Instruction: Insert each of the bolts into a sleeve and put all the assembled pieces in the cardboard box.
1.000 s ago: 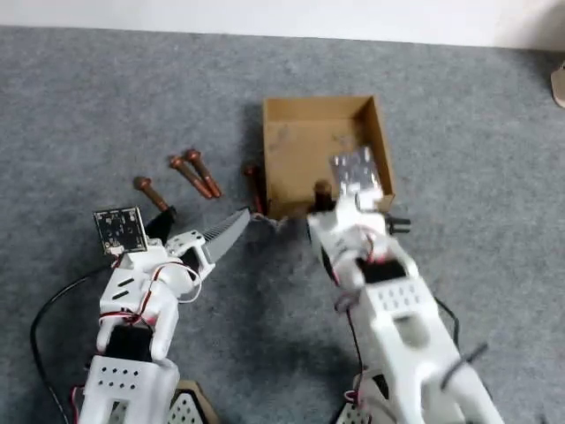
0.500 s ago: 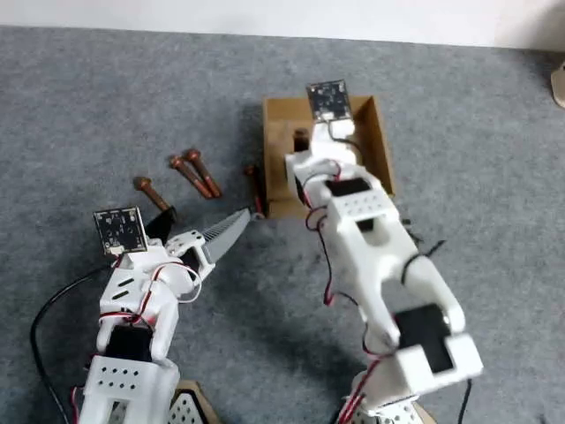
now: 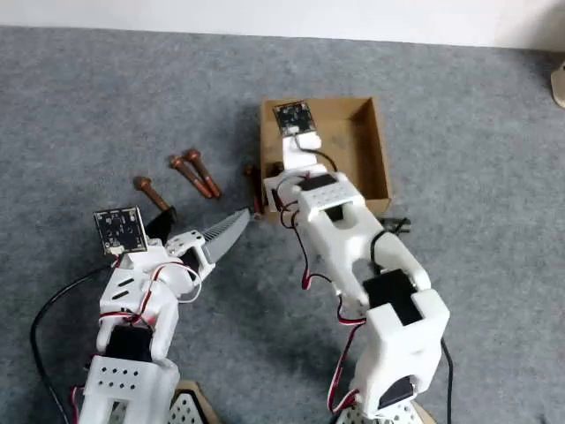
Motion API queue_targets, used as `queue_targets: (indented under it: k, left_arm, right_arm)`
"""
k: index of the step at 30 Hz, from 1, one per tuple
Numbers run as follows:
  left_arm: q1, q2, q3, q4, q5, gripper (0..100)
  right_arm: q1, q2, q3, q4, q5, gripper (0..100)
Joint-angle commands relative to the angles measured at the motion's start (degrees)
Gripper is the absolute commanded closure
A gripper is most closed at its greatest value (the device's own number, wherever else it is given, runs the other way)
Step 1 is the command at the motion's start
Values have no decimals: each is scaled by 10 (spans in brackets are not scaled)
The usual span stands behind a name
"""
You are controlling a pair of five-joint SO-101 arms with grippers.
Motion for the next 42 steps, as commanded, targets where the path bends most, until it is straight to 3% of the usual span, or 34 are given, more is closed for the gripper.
queue_targets:
  k: [1,13,18,28,37,42]
  left_arm:
    - [-7,-5,15,18,-5,546]
    - [-7,-5,15,20,-6,546]
    - [-7,-5,15,21,-6,546]
    - [-6,-5,15,22,-6,546]
    - [-6,-5,15,22,-6,546]
    - [-6,-5,15,22,-6,546]
  right_arm:
    - [4,-64,-46,24,-5,858]
    - [83,-252,-48,184,-4,870]
    - [119,-309,-50,311,4,870]
    - [170,-376,-46,488,326,868]
    - [201,-376,77,503,647,868]
    - [197,-376,121,478,720,868]
